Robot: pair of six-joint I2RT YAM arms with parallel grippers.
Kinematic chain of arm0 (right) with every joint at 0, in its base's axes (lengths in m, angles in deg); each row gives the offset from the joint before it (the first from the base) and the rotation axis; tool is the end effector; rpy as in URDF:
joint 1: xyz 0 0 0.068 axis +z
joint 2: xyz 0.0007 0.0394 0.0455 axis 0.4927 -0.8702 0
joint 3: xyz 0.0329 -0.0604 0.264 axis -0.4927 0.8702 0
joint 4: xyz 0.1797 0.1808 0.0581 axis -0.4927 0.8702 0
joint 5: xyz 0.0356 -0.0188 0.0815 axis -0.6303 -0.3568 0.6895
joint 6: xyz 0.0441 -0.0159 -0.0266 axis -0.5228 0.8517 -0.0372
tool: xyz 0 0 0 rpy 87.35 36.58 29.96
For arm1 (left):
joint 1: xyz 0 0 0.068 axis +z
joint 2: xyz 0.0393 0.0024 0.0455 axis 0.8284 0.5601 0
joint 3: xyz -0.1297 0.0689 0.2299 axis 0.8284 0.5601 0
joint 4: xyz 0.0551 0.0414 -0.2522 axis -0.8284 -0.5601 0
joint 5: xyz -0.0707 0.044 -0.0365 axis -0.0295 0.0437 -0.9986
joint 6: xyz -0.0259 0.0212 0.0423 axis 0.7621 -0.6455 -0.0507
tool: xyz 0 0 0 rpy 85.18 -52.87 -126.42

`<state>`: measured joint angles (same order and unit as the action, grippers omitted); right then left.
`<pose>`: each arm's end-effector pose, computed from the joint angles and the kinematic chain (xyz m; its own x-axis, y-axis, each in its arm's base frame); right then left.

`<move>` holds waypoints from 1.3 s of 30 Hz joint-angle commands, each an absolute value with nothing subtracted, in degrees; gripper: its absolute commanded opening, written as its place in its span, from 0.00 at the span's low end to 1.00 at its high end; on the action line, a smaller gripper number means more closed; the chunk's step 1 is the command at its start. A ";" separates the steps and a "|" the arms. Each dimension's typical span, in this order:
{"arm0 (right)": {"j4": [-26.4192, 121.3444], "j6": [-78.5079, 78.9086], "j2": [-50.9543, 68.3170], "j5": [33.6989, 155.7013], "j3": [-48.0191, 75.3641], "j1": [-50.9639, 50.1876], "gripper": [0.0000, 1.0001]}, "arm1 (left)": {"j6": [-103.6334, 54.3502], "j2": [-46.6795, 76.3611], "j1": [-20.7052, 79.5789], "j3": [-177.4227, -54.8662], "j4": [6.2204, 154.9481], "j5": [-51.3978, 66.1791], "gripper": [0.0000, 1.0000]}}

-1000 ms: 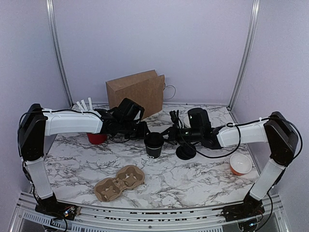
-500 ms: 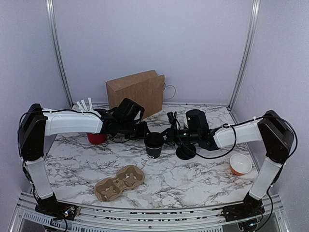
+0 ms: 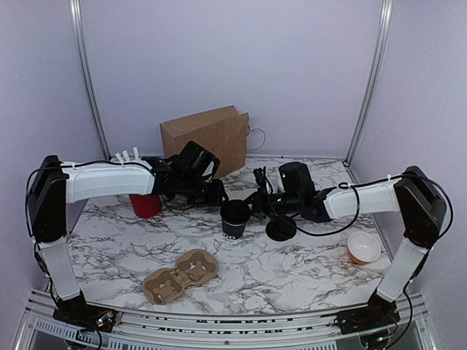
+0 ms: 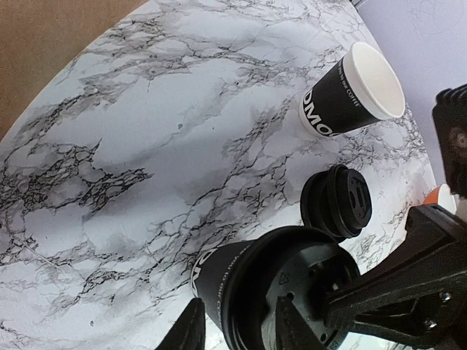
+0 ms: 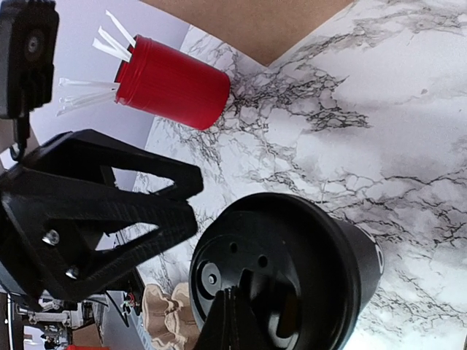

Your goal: Pack the takeout coffee

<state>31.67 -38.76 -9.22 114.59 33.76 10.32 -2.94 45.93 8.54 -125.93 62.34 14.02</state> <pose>0.2762 0.2519 0.1995 -0.8846 0.0896 -0.4577 -0.3539 0.5103 0.7838 0.2875 -0.3141 0.2479 -0.7806 0.0386 -0.6238 0.3852 0.8157 -0.4316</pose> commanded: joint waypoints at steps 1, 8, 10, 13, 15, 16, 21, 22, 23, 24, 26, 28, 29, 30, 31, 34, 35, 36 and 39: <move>38.25 -37.39 -9.55 111.75 32.33 10.02 0.02 | -5.10 43.24 10.58 -129.73 59.66 12.31 0.34; 38.58 -37.06 -9.79 111.76 30.46 10.64 0.02 | -2.49 39.19 11.49 -128.48 63.34 4.60 0.17; 38.85 -36.84 -10.10 111.73 29.75 10.81 0.02 | -0.51 38.21 11.93 -126.40 66.89 0.84 0.08; 39.41 -36.55 -10.09 111.67 28.82 11.08 0.02 | 3.10 37.17 12.54 -122.21 72.53 -3.97 0.00; 39.69 -36.26 -9.89 111.70 28.13 11.33 0.03 | 4.66 36.65 12.61 -120.39 75.14 -5.83 0.00; 39.81 -36.03 -9.68 111.68 27.78 11.49 0.03 | 5.27 36.37 12.61 -119.58 76.17 -6.22 0.00; 41.39 -34.62 -8.43 111.50 24.97 12.77 0.03 | 7.20 35.79 12.69 -117.03 79.19 -7.73 0.00; 41.66 -34.42 -8.08 111.43 24.53 12.98 0.03 | 7.46 35.81 12.69 -116.55 79.68 -8.06 0.00; 41.81 -34.32 -7.68 111.15 24.39 13.08 0.03 | 7.66 35.70 12.69 -116.24 80.11 -8.26 0.00; 42.02 -34.23 -7.24 110.80 24.22 13.11 0.03 | 7.88 35.66 12.72 -115.66 80.61 -8.52 0.00; 42.68 -34.00 -6.41 109.89 24.33 13.11 0.04 | 8.66 35.44 12.85 -114.36 82.09 -9.40 0.00; 43.51 -33.62 -6.10 109.16 24.33 13.11 0.04 | 9.72 35.27 13.00 -112.76 84.44 -11.31 0.00; 43.89 -33.41 -6.09 109.09 24.35 13.11 0.04 | 10.47 35.24 13.16 -111.84 86.03 -12.50 0.00; 44.02 -33.25 -6.12 109.06 24.51 13.16 0.04 | 11.20 35.29 13.28 -111.07 87.77 -13.63 0.00; 44.01 -33.13 -6.27 109.16 24.77 13.04 0.04 | 11.86 35.40 13.38 -110.42 89.01 -14.52 0.00; 43.69 -32.91 -7.35 109.71 25.13 12.86 0.04 | 12.21 35.40 13.40 -109.82 89.63 -15.84 0.00; 43.55 -32.93 -7.73 109.84 25.19 12.87 0.04 | 12.21 35.33 13.40 -109.76 89.61 -16.27 0.00; 43.42 -32.97 -7.97 110.07 25.20 12.85 0.04 | 12.21 35.35 13.40 -109.72 89.56 -16.65 0.00; 43.14 -32.98 -8.50 110.34 25.02 12.85 0.04 | 12.16 35.18 13.40 -109.74 89.72 -17.86 0.00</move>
<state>43.10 -33.89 -7.64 110.30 26.33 12.72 11.57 37.15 13.11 -109.99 86.38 -14.54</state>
